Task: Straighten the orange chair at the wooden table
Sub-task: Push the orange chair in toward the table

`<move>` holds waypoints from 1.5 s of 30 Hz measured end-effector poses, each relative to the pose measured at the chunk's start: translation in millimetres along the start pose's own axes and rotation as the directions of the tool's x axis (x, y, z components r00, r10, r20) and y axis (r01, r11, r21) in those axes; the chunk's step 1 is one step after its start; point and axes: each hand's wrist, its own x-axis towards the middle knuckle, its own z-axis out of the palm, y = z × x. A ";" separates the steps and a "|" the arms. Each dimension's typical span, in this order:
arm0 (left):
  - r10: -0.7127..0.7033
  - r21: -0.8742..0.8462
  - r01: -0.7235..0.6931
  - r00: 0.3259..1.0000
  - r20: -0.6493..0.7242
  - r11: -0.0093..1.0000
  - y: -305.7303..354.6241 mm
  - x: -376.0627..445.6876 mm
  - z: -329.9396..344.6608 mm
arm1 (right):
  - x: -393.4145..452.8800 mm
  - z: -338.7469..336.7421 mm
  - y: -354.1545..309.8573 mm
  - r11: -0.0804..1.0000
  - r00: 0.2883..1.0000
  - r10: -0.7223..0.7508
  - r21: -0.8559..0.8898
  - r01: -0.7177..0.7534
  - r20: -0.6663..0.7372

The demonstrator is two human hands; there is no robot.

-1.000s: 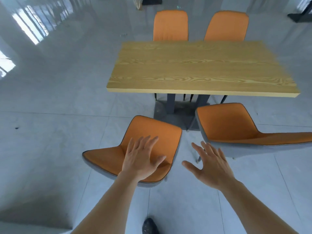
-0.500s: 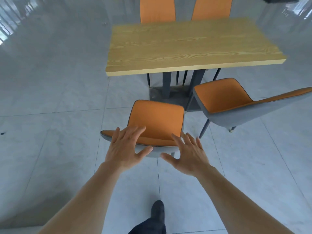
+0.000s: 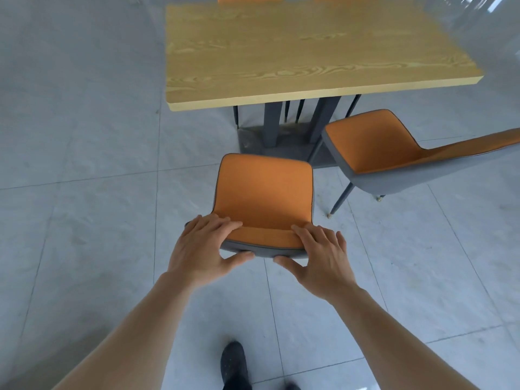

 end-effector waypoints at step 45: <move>-0.178 -0.042 0.173 0.967 -0.183 0.984 80.8 180.0 14.4 | 187.8 -98.9 131.2 0.969 0.963 -0.207 -0.099 0.225 0.170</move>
